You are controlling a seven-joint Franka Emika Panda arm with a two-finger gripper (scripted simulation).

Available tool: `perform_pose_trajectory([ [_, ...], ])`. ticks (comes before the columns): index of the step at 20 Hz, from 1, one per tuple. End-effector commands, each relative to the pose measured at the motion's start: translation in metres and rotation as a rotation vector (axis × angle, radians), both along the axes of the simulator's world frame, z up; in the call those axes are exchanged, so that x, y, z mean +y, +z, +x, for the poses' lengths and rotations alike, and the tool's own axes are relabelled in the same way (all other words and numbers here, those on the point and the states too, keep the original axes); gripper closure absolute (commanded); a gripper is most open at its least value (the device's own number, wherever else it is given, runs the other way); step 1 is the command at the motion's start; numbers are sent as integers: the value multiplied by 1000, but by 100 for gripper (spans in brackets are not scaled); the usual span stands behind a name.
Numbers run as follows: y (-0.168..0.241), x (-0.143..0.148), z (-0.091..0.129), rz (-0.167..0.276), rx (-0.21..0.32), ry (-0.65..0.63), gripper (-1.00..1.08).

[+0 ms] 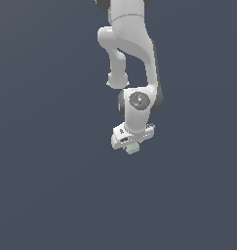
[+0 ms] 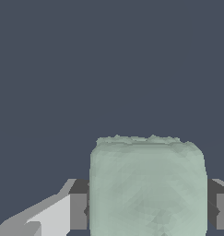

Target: Pick up the object and move it to a goal position.

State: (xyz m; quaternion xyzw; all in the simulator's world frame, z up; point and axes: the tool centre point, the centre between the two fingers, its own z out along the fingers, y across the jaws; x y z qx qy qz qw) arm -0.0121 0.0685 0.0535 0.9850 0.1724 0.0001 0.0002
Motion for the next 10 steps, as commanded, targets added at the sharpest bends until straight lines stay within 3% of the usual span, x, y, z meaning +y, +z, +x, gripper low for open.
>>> perform_pose_trajectory([
  [1,5,9,-15,0,0,1,108],
  [10,24,47,-78,0,0,1,108],
])
